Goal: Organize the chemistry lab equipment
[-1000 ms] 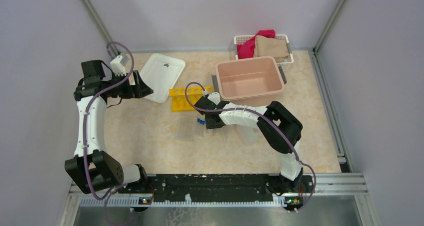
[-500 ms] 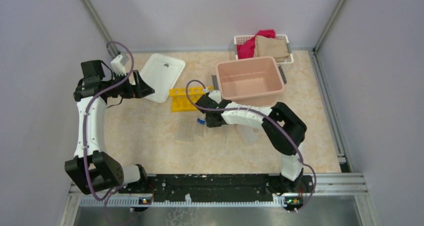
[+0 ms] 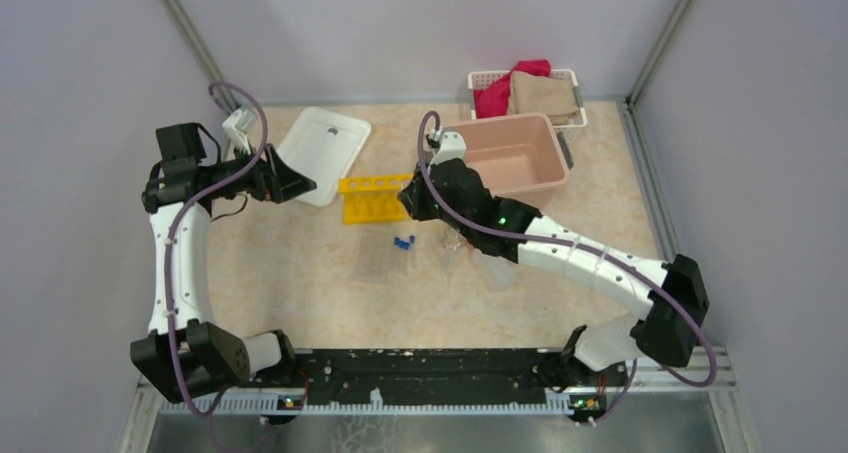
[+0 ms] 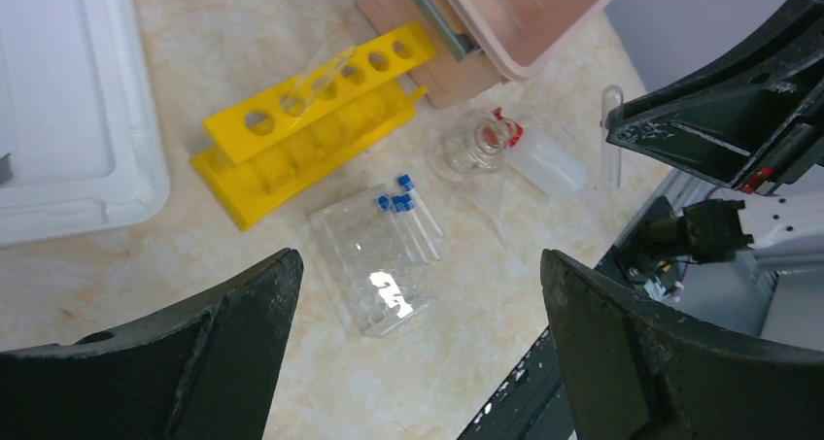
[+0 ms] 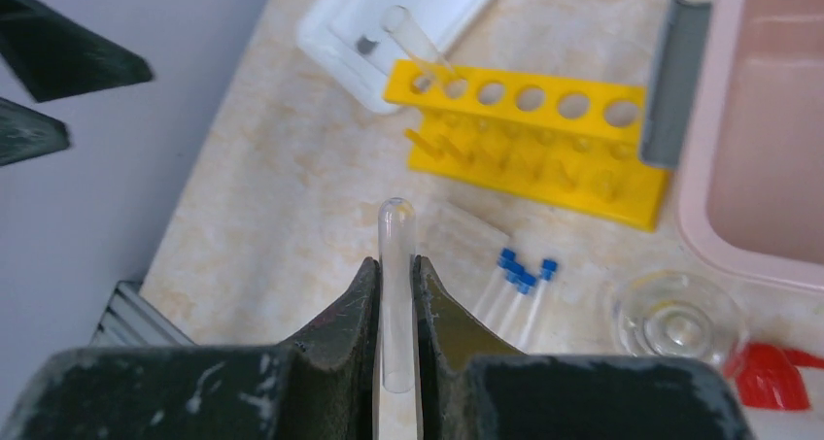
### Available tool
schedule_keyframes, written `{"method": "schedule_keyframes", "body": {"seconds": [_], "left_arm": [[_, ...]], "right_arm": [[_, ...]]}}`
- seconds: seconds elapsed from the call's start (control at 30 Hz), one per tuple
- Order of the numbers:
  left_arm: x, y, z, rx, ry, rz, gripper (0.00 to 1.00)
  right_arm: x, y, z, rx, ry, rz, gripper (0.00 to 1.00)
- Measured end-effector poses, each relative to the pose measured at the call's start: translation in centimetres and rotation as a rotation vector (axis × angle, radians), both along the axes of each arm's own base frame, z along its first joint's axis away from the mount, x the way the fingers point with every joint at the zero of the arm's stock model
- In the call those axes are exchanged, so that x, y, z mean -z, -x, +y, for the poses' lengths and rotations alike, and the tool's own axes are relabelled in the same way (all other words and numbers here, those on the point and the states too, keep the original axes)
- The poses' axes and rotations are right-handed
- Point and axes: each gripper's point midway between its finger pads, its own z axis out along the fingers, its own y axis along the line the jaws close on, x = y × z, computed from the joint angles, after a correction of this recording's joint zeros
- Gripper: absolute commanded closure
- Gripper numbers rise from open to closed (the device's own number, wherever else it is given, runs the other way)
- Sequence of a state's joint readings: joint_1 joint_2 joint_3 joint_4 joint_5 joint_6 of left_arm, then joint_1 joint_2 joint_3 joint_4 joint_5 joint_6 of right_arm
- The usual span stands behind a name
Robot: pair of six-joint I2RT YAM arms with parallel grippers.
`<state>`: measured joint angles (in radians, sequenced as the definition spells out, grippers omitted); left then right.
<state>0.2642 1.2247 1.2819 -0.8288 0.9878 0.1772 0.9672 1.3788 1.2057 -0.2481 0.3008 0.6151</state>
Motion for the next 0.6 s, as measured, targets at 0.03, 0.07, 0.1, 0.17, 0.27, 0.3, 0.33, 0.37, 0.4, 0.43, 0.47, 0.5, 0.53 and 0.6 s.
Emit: {"method": "schedule_keyframes", "body": {"seconds": [0.03, 0.07, 0.1, 0.17, 0.27, 0.3, 0.33, 0.37, 0.4, 0.43, 0.47, 0.5, 0.53, 0.6], "left_arm": [[-0.2, 0.3, -0.3, 0.019, 0.013, -0.006, 0.02], [-0.6, 0.6, -0.7, 0.042, 0.026, -0.016, 0.02], [-0.9, 0.9, -1.1, 0.061, 0.035, -0.027, 0.02], [-1.6, 1.8, -2.0, 0.107, 0.054, -0.055, 0.03], [-2.1, 3.4, -3.7, 0.176, 0.074, -0.081, 0.04], [-2.2, 3.9, -4.5, 0.205, 0.078, -0.086, 0.05], [-2.2, 4.4, -5.3, 0.237, 0.081, -0.090, 0.06], [-2.2, 4.8, -5.9, 0.262, 0.084, -0.092, 0.06], [-2.2, 5.2, -6.7, 0.291, 0.088, -0.092, 0.07], [-2.1, 5.5, -7.3, 0.314, 0.091, -0.090, 0.08], [-2.0, 5.7, -7.9, 0.333, 0.095, -0.089, 0.09], [-1.9, 5.9, -8.3, 0.348, 0.098, -0.085, 0.10], [-1.9, 6.0, -8.6, 0.357, 0.103, -0.082, 0.11], [-1.9, 6.0, -8.8, 0.361, 0.109, -0.081, 0.14]], "right_arm": [[-0.7, 0.2, 0.4, -0.013, -0.017, -0.022, 1.00], [-1.5, 0.5, 1.0, -0.032, -0.036, -0.045, 1.00], [-1.9, 0.7, 1.5, -0.043, -0.050, -0.059, 1.00], [-2.8, 1.2, 2.4, -0.069, -0.075, -0.087, 1.00], [-4.8, 1.8, 3.7, -0.095, -0.122, -0.130, 1.00], [-5.8, 1.8, 4.3, -0.101, -0.145, -0.148, 1.00], [-6.8, 1.8, 4.9, -0.106, -0.170, -0.167, 1.00], [-7.6, 1.8, 5.3, -0.108, -0.189, -0.179, 1.00], [-8.6, 1.8, 5.8, -0.111, -0.211, -0.192, 1.00], [-9.3, 1.8, 6.3, -0.113, -0.231, -0.203, 1.00], [-10.1, 1.7, 6.8, -0.115, -0.254, -0.216, 1.00], [-10.6, 1.7, 7.2, -0.116, -0.269, -0.223, 1.00], [-11.0, 1.6, 7.6, -0.116, -0.281, -0.228, 1.00], [-11.1, 1.6, 8.2, -0.119, -0.291, -0.230, 1.00]]}}
